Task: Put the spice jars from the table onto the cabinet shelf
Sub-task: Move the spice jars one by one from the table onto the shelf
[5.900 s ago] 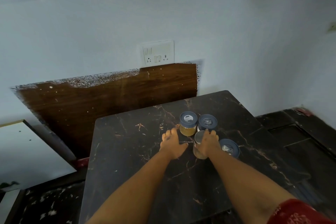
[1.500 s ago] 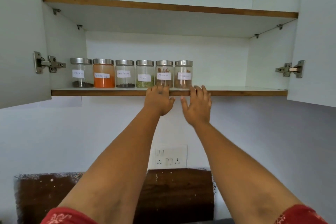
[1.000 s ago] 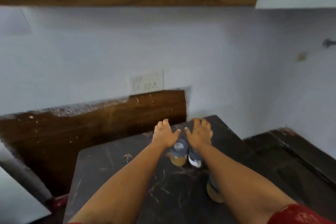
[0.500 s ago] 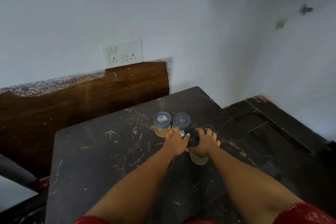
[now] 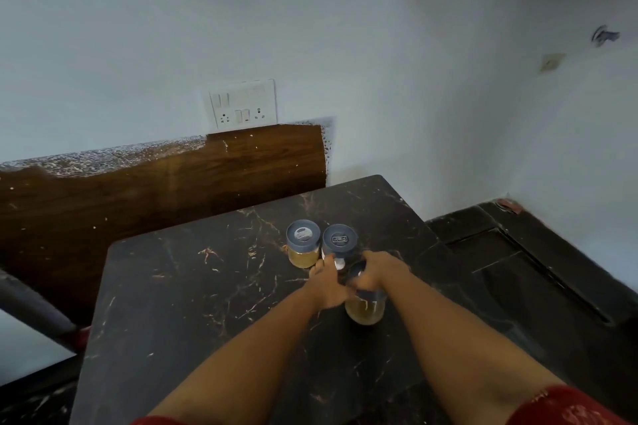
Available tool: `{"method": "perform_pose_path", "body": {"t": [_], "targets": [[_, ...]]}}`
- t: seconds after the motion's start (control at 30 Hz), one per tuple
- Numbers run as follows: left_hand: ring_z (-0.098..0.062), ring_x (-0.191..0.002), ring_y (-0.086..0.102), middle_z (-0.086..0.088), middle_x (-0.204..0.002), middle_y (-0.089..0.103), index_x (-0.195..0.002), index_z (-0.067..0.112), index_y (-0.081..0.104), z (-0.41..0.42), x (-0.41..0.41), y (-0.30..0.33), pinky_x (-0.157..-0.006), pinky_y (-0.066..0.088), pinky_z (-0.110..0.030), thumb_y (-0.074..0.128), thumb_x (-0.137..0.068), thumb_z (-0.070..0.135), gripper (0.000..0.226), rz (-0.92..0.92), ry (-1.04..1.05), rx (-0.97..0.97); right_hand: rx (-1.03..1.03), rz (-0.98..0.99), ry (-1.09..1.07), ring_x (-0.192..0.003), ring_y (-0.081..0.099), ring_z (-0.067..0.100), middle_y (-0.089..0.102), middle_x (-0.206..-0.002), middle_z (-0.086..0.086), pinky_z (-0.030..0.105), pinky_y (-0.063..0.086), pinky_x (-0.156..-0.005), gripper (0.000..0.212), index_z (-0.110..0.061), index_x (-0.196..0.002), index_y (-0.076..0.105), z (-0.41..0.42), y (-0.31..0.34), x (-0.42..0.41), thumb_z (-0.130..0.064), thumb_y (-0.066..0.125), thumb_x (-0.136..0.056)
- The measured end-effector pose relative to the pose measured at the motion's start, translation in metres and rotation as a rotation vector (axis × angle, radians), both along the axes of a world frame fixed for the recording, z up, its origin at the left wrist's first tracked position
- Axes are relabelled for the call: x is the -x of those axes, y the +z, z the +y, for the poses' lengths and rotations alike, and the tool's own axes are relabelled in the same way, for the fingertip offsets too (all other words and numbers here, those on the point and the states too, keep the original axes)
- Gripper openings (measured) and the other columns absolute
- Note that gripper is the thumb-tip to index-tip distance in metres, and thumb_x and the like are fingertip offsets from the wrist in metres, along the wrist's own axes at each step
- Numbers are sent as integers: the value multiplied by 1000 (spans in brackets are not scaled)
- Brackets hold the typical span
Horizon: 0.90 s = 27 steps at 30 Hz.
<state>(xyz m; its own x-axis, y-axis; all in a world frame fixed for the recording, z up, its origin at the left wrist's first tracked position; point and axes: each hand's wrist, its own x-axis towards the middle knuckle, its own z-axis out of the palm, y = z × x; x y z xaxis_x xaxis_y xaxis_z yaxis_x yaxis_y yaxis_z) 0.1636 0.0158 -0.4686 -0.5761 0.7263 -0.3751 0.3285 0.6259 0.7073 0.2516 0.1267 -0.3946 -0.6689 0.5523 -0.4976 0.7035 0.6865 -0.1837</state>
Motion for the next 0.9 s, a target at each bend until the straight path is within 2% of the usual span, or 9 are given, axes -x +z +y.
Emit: {"method": "perform_pose_path", "body": {"t": [0.07,0.17,0.23,0.33,0.47,0.57,0.7,0.8,0.9], "targets": [[-17,-126,52,5,-136,52,-144,28,28,-8,-3,18,-105,46,-42,82,-57,53,106,-93,7,-118,29,53,-14,-102,60,24,63,-116,6,40,46,-94,66,-25,-121,60,4,16,16,-69,60,-72],[-22,-120,54,-2,-134,50,-144,22,17,-19,0,48,-96,48,-34,77,-74,49,95,-132,117,-228,188,120,-121,-101,61,27,60,-124,14,40,50,-85,83,-14,-125,55,3,43,37,-77,57,-71],[-22,-110,60,-5,-129,54,-135,25,23,-28,7,66,-89,52,-33,71,-78,57,81,-134,279,-324,328,238,-185,-100,62,27,59,-124,16,37,53,-80,101,-10,-126,55,0,62,47,-89,49,-64],[-21,-102,64,-10,-125,59,-124,22,37,-38,23,92,-85,54,-35,61,-84,61,61,-357,483,-535,548,497,-290,-80,62,20,64,-96,12,31,49,-69,99,-9,-109,64,1,79,60,-93,43,-61],[-30,-103,69,-13,-121,67,-134,19,47,-47,40,115,-74,59,-44,60,-75,75,83,-725,574,-752,1084,662,-429,-98,67,29,71,-106,13,43,52,-92,65,-12,-116,66,-15,88,66,-66,56,-82],[-28,-98,71,-11,-107,74,-122,19,61,-54,43,129,-73,58,-40,42,-91,68,61,-831,555,-791,1385,667,-423,-110,64,34,68,-117,17,50,46,-100,64,-11,-121,64,-33,89,71,-63,54,-85],[-26,-100,70,-9,-115,70,-130,22,53,-63,50,133,-69,59,-38,41,-87,74,68,-770,561,-777,1408,603,-418,-111,64,37,67,-119,18,54,45,-100,76,-15,-127,60,-45,89,86,-74,51,-80],[-28,-105,66,-9,-122,62,-130,26,37,-69,60,134,-81,58,-48,54,-86,66,61,-662,614,-786,1490,613,-459,-115,61,40,62,-126,20,59,42,-101,90,-15,-135,53,-46,86,99,-82,45,-75],[-31,-107,66,-11,-121,64,-127,25,40,-73,75,137,-89,55,-53,49,-89,66,56,-660,646,-822,1483,694,-515,-114,61,40,63,-126,17,61,42,-98,87,-18,-139,48,-44,82,109,-79,48,-76]]}}
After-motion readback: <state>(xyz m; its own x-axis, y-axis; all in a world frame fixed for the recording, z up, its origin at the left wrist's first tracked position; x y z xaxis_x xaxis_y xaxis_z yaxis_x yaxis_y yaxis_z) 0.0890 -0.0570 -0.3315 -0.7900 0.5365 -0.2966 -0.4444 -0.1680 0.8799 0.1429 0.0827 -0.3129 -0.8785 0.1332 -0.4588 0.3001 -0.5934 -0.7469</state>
